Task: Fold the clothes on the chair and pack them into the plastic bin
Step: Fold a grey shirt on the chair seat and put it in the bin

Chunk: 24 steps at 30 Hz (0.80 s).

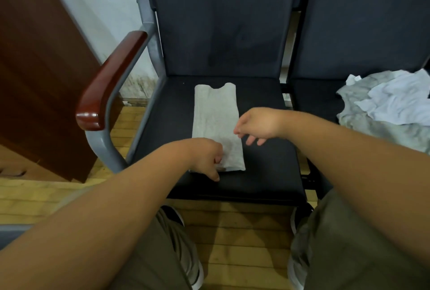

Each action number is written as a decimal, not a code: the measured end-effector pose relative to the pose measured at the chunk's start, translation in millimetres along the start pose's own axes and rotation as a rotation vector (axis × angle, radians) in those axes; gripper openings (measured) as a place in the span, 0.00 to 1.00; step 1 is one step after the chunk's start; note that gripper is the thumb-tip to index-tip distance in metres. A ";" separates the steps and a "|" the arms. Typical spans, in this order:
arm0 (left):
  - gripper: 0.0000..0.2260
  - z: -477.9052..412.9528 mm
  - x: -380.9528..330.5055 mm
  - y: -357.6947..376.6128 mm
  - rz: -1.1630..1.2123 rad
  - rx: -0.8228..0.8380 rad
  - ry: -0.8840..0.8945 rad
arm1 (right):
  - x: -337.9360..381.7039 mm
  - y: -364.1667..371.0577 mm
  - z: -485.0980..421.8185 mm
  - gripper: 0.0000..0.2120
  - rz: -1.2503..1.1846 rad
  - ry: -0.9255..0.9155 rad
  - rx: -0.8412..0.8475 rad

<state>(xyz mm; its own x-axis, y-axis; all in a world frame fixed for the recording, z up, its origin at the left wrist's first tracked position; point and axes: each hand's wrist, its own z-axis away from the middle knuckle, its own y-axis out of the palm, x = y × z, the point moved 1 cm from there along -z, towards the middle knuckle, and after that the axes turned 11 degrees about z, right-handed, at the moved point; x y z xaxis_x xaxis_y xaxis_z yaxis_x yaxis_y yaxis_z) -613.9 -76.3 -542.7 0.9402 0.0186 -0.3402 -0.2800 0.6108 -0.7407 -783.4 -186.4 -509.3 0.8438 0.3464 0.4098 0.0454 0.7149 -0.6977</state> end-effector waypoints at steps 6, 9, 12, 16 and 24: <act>0.16 2.2 -1.8 12.6 -0.079 -0.132 0.005 | -8.3 15.7 8.6 0.16 0.224 -0.035 -0.026; 0.14 -2.5 2.3 11.4 -0.049 -0.149 -0.027 | -7.9 16.9 7.6 0.17 0.273 -0.066 0.014; 0.13 -4.9 6.4 2.0 0.109 -0.193 -0.059 | -6.3 15.0 11.2 0.20 0.347 -0.125 0.043; 0.06 -4.6 10.2 -25.8 0.358 -0.288 -0.083 | 2.5 11.0 11.1 0.39 0.410 -0.212 0.005; 0.14 -10.3 20.4 -49.8 0.429 -0.505 -0.045 | 20.8 18.3 -12.0 0.05 0.377 -0.205 -0.336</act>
<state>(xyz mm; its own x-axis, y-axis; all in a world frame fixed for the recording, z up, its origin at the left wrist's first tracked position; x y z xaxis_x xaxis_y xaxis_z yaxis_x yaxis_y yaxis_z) -582.8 -114.5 -518.7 0.7291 0.2171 -0.6490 -0.6777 0.0964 -0.7290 -758.6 -173.4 -520.7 0.7144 0.6767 0.1782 -0.0428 0.2965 -0.9541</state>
